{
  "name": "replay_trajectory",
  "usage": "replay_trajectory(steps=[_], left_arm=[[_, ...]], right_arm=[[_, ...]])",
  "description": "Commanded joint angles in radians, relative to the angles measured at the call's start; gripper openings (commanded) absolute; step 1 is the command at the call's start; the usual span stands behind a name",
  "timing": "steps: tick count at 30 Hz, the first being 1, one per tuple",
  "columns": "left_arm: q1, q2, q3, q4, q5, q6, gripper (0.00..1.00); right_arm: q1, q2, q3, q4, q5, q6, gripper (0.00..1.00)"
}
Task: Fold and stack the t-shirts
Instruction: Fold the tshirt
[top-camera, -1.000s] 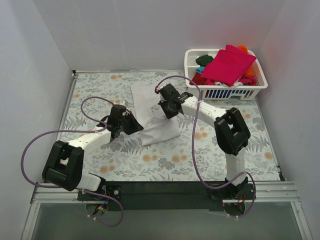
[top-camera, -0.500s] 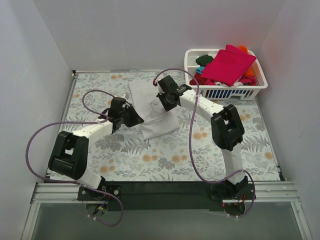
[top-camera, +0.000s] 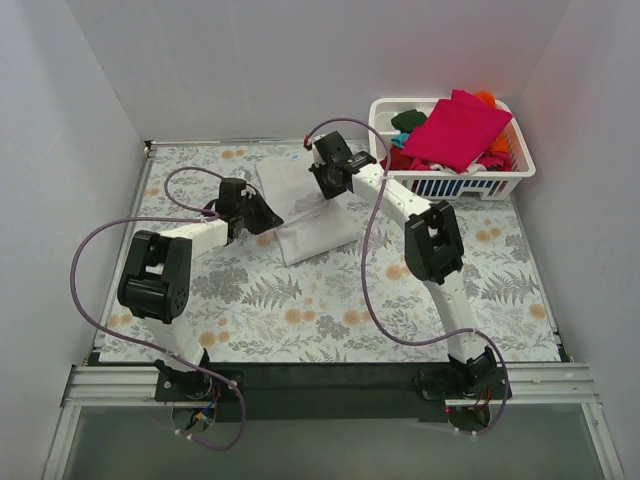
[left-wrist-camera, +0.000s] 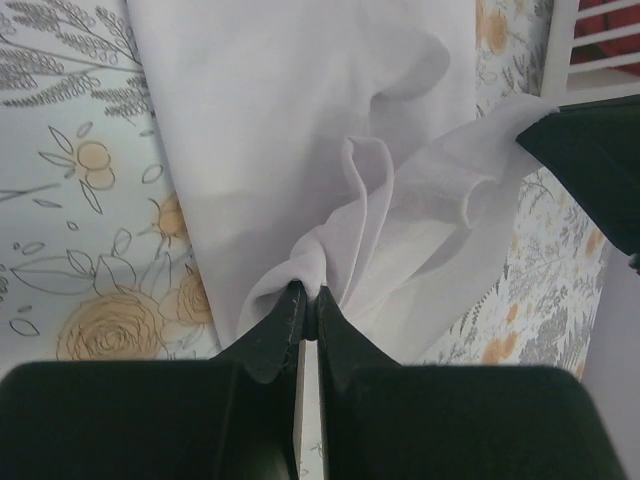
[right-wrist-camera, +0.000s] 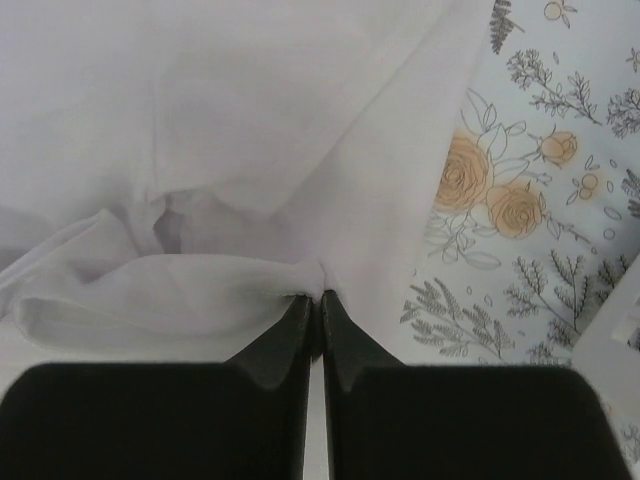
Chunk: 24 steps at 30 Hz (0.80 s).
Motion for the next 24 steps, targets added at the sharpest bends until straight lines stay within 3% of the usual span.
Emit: replay_trajectory(steps=[1,3,4,5,6,8,10,16,24], left_arm=[[0.028,0.021,0.072,0.058,-0.002,0.008,0.07],[0.031,0.039,0.113,0.045,-0.022,0.011,0.19],[0.031,0.042,0.127,0.035,-0.031,0.021,0.31],[0.031,0.044,0.142,0.021,-0.063,0.024,0.36],[0.031,0.032,0.154,0.013,-0.082,0.025,0.42],[0.031,0.006,0.156,0.010,-0.120,0.028,0.63],[0.031,-0.042,0.147,0.008,-0.166,0.031,0.72],[-0.056,-0.154,0.037,0.039,-0.192,0.057,0.73],[-0.200,-0.070,0.012,0.085,-0.146,0.062,0.73]], right_arm=[[-0.033,0.087,0.136,0.013,0.005,0.000,0.01],[-0.051,0.098,0.147,0.021,0.002,0.014,0.20],[-0.054,0.087,0.144,0.029,0.000,0.014,0.31],[-0.057,0.075,0.130,0.036,0.000,0.014,0.47],[-0.060,0.060,0.113,0.040,0.006,0.014,0.52],[-0.060,-0.015,0.032,0.070,0.023,0.012,0.58],[-0.060,-0.115,-0.046,0.105,0.026,0.011,0.59],[-0.053,-0.345,-0.439,0.270,-0.061,0.027,0.59],[-0.048,-0.361,-0.616,0.334,-0.052,0.067,0.55]])
